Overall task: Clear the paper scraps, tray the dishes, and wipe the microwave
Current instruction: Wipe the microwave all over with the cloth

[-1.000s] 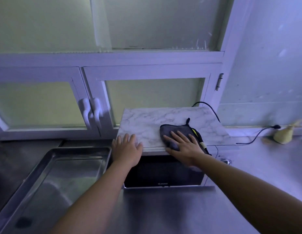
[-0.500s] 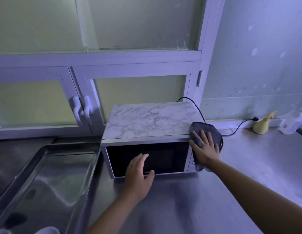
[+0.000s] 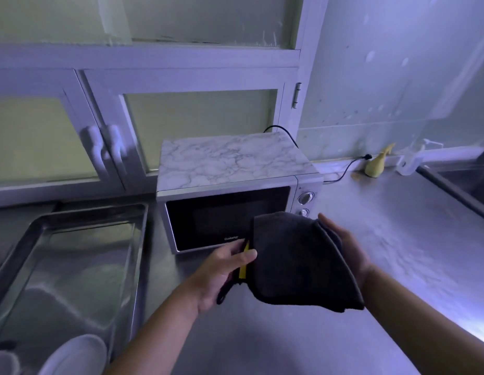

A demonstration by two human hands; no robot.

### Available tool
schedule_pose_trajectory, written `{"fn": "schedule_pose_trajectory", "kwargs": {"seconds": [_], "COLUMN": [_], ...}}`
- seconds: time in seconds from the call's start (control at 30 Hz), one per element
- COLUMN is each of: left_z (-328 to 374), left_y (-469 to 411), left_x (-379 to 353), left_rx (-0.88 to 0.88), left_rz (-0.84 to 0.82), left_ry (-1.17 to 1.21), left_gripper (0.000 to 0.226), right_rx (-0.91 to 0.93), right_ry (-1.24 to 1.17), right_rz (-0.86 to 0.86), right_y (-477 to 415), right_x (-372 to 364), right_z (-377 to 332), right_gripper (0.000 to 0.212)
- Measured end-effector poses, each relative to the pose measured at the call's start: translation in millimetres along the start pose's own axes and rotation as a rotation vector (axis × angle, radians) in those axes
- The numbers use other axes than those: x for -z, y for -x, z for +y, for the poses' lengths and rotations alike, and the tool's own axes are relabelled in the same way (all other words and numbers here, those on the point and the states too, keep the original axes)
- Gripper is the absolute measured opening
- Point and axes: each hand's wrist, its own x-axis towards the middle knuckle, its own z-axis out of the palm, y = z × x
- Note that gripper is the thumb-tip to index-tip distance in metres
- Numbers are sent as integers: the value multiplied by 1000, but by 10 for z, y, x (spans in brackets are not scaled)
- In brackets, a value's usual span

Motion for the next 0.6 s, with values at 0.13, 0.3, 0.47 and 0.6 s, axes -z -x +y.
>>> {"fn": "schedule_pose_trajectory", "kwargs": {"seconds": [0.13,0.3,0.47,0.6], "left_z": [-119,-429,-596,-542], "left_y": [-24,-11,141,212], "left_x": [-41,-22,92,198], "left_rx": [-30,20,108,33], "left_rz": [127,301,392,400], "left_ry": [-48,-124,-216,-251], "left_gripper": [29,24,23,34], "right_rx": [43,-48,-89,-65], "right_ry": [22,-127,-70,-82], "right_rz": [194,393,364,332], "right_y": [77,131,127,10], "right_x": [-18,162,85,6], "right_z": [234,808,1132,1061], "right_gripper": [53,57,27,34]}}
